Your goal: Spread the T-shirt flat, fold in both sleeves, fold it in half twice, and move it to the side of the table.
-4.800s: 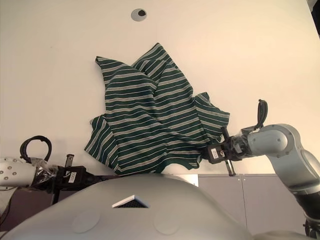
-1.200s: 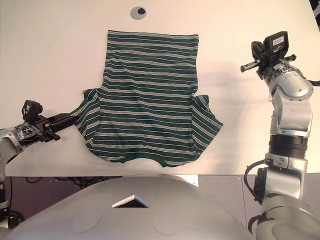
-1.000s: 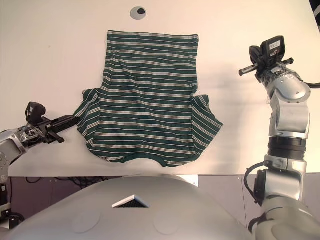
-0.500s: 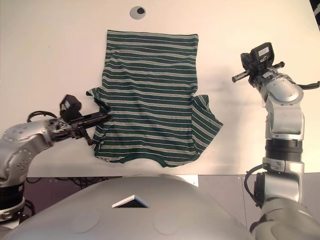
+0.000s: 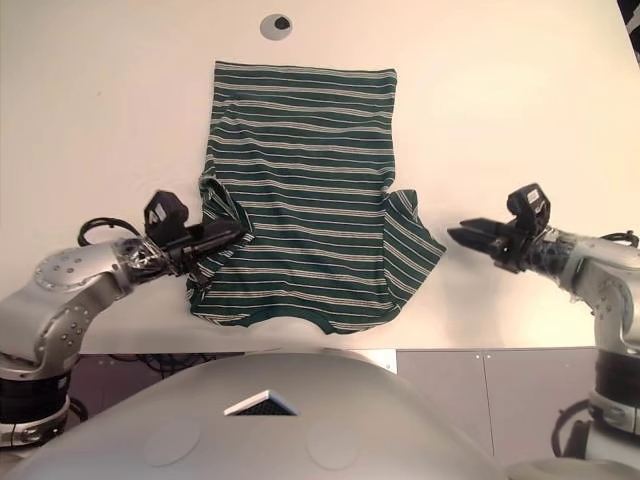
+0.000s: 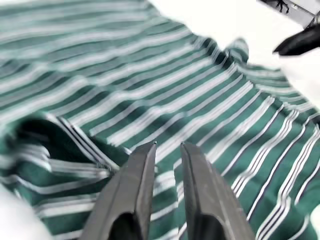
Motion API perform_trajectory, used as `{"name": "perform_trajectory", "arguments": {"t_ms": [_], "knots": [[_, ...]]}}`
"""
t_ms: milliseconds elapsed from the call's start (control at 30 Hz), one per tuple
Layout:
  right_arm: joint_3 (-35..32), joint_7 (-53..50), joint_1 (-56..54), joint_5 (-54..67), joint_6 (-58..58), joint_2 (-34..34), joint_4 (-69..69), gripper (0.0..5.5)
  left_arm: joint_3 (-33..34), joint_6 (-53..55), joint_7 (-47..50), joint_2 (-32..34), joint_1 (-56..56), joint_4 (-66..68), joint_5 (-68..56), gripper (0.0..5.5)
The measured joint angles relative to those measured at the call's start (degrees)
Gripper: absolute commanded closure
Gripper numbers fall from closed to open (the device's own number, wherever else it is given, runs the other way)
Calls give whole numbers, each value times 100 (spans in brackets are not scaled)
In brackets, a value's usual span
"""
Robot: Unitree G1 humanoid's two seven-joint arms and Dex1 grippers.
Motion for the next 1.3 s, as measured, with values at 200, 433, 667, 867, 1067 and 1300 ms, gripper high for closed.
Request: {"name": "perform_trajectory", "arguments": {"t_ms": [200,433,667,867,1067,1300], "knots": [[631,113,168,-390,-815,-16,171,427,304,91,138,3,-311,-23,-294,466],[867,270,162,-194,-849,4,175,547,459,36,290,-57,-348,202,-322,466],[762,349,-77,329,-171,25,192,547,458,-110,467,-217,-321,519,-214,466],[900,225,-840,1017,467,88,-616,547,339,-198,515,-329,-321,718,-87,466],[2062,-240,-1357,886,459,816,-660,547,158,-258,511,-360,-452,847,68,466],[2435,-321,-1332,562,-206,978,-622,433,112,-451,287,-295,-429,843,168,395]]}}
